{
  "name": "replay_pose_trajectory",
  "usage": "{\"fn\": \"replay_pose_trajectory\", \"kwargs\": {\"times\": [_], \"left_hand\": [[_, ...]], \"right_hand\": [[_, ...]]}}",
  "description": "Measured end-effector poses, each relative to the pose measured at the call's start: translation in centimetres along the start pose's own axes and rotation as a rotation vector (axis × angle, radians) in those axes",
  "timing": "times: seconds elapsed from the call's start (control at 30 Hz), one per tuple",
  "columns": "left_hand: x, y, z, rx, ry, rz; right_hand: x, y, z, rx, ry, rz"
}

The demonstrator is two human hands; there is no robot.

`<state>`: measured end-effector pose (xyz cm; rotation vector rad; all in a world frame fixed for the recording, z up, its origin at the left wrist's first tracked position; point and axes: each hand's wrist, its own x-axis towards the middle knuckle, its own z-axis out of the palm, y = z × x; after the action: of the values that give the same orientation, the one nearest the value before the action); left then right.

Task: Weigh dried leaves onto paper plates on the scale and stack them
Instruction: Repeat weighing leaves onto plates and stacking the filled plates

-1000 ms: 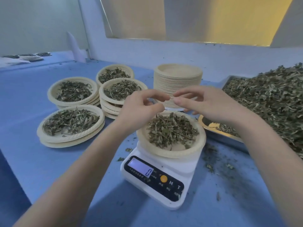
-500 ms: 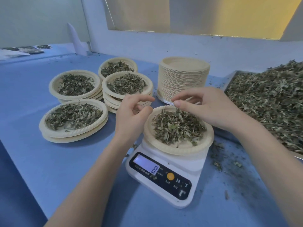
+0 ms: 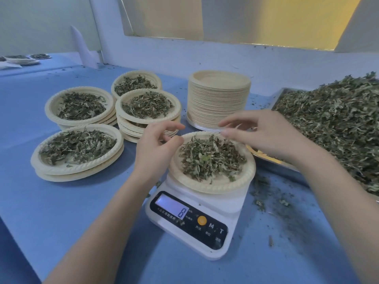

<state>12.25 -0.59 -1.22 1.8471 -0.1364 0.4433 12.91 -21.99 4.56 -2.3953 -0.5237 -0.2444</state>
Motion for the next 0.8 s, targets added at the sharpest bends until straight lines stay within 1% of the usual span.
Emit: {"fn": "replay_pose_trajectory", "kwargs": {"times": [0.07,0.13,0.2,0.3,0.37,0.43,0.53,0.6,0.7,0.8], "left_hand": [[0.0,0.1,0.0,0.005,-0.001,-0.003],[-0.1,0.2,0.0,0.007,0.001,-0.003],[-0.1,0.3,-0.1,0.005,0.001,-0.01],[0.0,0.4,-0.3,0.001,-0.001,-0.023],[0.0,0.4,-0.2,0.003,-0.001,-0.024],[0.0,0.5,-0.2,0.009,-0.002,-0.027],[0.0,0.6,-0.3,0.009,-0.004,-0.039],[0.0,0.6,-0.3,0.009,-0.007,-0.039],[-0.1,0.7,-0.2,0.006,-0.008,-0.04],[-0.1,0.8,-0.3,0.0,-0.004,-0.05]], "right_hand": [[-0.1,-1.0,1.3,-0.071,-0.104,-0.056],[0.1,-1.7,2.8,-0.275,-0.169,-0.096],[0.5,-2.1,4.0,-0.444,-0.171,-0.092],[0.8,-2.3,4.9,-0.518,-0.125,-0.127],[0.9,-2.4,4.8,-0.486,-0.095,-0.173],[0.9,-2.6,3.9,-0.41,-0.037,-0.181],[0.8,-3.0,2.0,-0.258,0.104,-0.124],[0.7,-3.1,1.2,-0.124,0.166,-0.092],[0.4,-3.3,0.7,0.05,0.193,-0.1],[0.2,-3.5,0.8,0.065,0.174,-0.116]]}}
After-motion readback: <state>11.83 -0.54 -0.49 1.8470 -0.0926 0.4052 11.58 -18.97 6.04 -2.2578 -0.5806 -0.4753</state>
